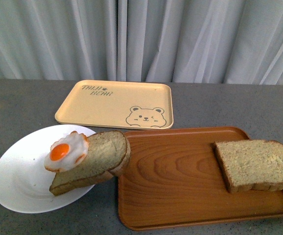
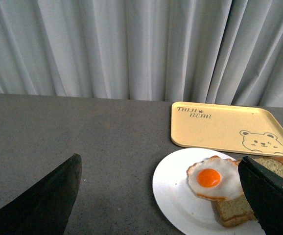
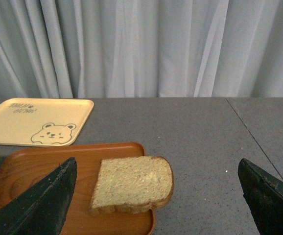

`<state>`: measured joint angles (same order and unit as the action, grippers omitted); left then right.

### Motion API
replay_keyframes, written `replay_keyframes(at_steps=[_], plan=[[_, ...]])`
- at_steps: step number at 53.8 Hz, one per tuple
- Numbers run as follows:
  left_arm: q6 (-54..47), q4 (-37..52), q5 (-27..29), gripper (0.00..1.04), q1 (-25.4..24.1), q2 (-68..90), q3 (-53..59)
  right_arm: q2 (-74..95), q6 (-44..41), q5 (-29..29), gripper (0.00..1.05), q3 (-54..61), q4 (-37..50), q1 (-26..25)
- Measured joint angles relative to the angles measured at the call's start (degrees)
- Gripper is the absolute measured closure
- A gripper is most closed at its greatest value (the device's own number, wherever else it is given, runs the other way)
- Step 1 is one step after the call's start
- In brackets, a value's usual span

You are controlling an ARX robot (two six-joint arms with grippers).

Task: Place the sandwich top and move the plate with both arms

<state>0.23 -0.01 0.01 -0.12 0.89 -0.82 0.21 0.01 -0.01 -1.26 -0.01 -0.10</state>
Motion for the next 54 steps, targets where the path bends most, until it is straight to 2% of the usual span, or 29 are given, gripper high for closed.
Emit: replay_keyframes(at_steps=[44, 47, 49, 54], plan=[[0.0, 0.0, 0.0, 0.09, 0.0, 0.0, 0.0, 0.0, 0.0, 0.0, 0.09, 0.0, 0.0, 0.0], [0.0, 0.0, 0.0, 0.09, 0.0, 0.0, 0.0, 5.6, 4.0, -6.2, 0.09, -3.1, -8.3, 0.8], [0.0, 0.0, 0.0, 0.09, 0.0, 0.0, 0.0, 13.7, 7.0, -6.3, 0.09, -5.0, -9.4, -1.5], [0.0, 0.0, 0.0, 0.09, 0.0, 0.0, 0.0, 33.9, 13.7, 3.1, 0.09, -7.4, 2.5, -9.6]])
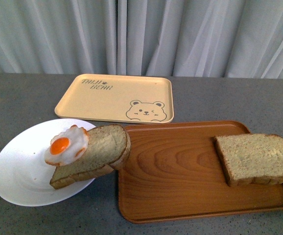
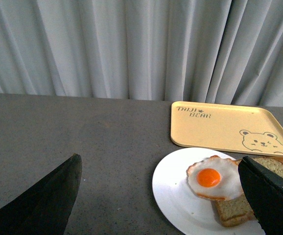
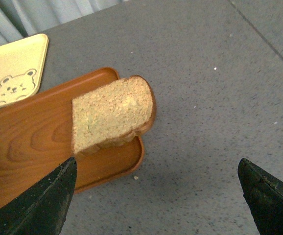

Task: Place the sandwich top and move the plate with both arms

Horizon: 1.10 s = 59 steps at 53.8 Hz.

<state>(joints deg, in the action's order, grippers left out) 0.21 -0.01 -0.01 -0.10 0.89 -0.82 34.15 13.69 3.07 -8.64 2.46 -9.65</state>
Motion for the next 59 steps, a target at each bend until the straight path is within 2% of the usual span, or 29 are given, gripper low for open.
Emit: replay_keyframes(at_steps=[4, 10, 18, 31, 52, 59], plan=[[0.0, 0.0, 0.0, 0.09, 0.0, 0.0, 0.0, 13.2, 2.2, 3.5, 0.09, -1.9, 10.1, -3.6], [0.0, 0.0, 0.0, 0.09, 0.0, 0.0, 0.0, 32.4, 3.2, 6.4, 0.09, -5.5, 23.0, -5.4], [0.0, 0.0, 0.0, 0.09, 0.0, 0.0, 0.0, 53.0, 2.3, 6.0, 0.09, -10.1, 32.1, -5.4], [0.0, 0.0, 0.0, 0.09, 0.0, 0.0, 0.0, 67.6, 2.1, 7.5, 0.09, -17.4, 34.6, -3.9], [0.0, 0.0, 0.0, 0.09, 0.0, 0.0, 0.0, 74.9, 4.2, 7.2, 0.09, -23.9, 36.0, 0.4], [0.0, 0.0, 0.0, 0.09, 0.0, 0.0, 0.0, 75.6, 4.9, 7.0, 0.24, -24.2, 36.5, 1.2]])
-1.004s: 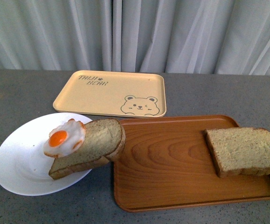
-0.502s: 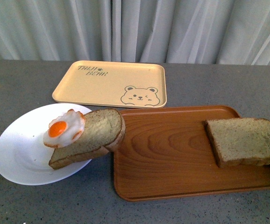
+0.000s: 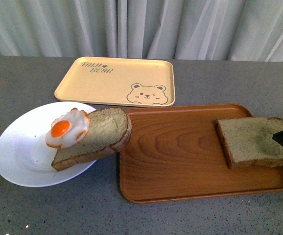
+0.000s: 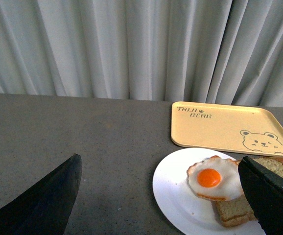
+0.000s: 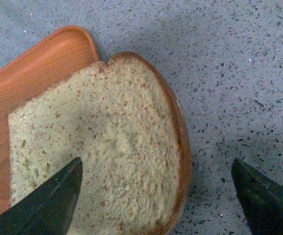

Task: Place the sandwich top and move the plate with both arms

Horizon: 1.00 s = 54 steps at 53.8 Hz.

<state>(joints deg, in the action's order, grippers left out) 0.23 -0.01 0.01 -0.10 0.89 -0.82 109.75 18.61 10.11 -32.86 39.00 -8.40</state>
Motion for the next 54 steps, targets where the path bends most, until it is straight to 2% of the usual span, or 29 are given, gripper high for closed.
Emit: replay_keyframes(at_steps=[8, 25, 35, 43, 54], plan=[[0.0, 0.0, 0.0, 0.09, 0.0, 0.0, 0.0, -0.1, 1.0, 0.3, 0.57, 0.2, 0.4, 0.2], [0.0, 0.0, 0.0, 0.09, 0.0, 0.0, 0.0, -10.6, 3.7, 3.3, 1.03, 2.4, -2.6, 0.5], [0.0, 0.0, 0.0, 0.09, 0.0, 0.0, 0.0, -19.3, 6.4, 4.0, 1.03, 0.4, -5.7, 4.9], [0.0, 0.0, 0.0, 0.09, 0.0, 0.0, 0.0, -21.3, 9.3, 4.5, 1.03, -4.9, -5.6, 11.7], [0.0, 0.0, 0.0, 0.09, 0.0, 0.0, 0.0, -15.8, 12.1, 5.9, 1.03, -12.9, -3.2, 22.2]])
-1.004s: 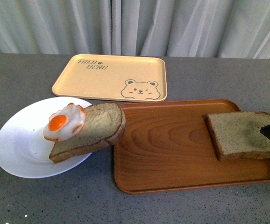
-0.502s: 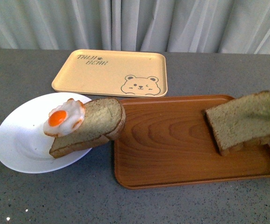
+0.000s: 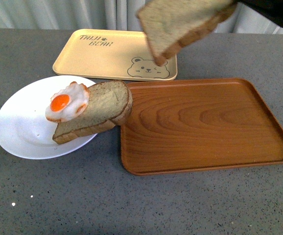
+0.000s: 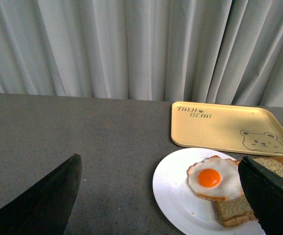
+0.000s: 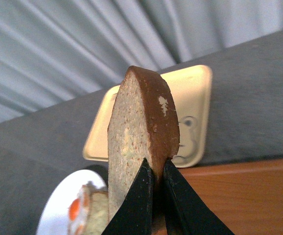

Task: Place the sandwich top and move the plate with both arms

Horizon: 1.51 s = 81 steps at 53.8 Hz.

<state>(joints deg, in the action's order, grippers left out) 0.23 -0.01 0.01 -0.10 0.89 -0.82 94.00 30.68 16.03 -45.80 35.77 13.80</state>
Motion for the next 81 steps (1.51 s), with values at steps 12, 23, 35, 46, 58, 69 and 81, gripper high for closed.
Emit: replay_keyframes(at_steps=[12, 23, 35, 46, 58, 69, 81], plan=[[0.0, 0.0, 0.0, 0.09, 0.0, 0.0, 0.0, 11.4, 2.7, 1.0, 1.03, -10.2, 1.2, 9.9], [0.0, 0.0, 0.0, 0.09, 0.0, 0.0, 0.0, 20.9, 4.7, 0.0, 1.03, -15.1, 0.8, 16.0], [0.0, 0.0, 0.0, 0.09, 0.0, 0.0, 0.0, 26.6, 3.8, -0.9, 1.03, -16.3, -1.4, 18.7], [0.0, 0.0, 0.0, 0.09, 0.0, 0.0, 0.0, 27.1, 2.3, -2.2, 0.88, -16.2, -1.8, 19.2], [0.0, 0.0, 0.0, 0.09, 0.0, 0.0, 0.0, 22.4, -0.1, -5.3, 0.42, -10.9, 0.2, 17.7], [0.0, 0.0, 0.0, 0.09, 0.0, 0.0, 0.0, 7.1, -6.5, -11.5, 0.09, -0.4, 3.7, 10.0], [0.0, 0.0, 0.0, 0.09, 0.0, 0.0, 0.0, -4.1, -24.0, -33.7, 0.35, 14.0, 22.6, 5.7]])
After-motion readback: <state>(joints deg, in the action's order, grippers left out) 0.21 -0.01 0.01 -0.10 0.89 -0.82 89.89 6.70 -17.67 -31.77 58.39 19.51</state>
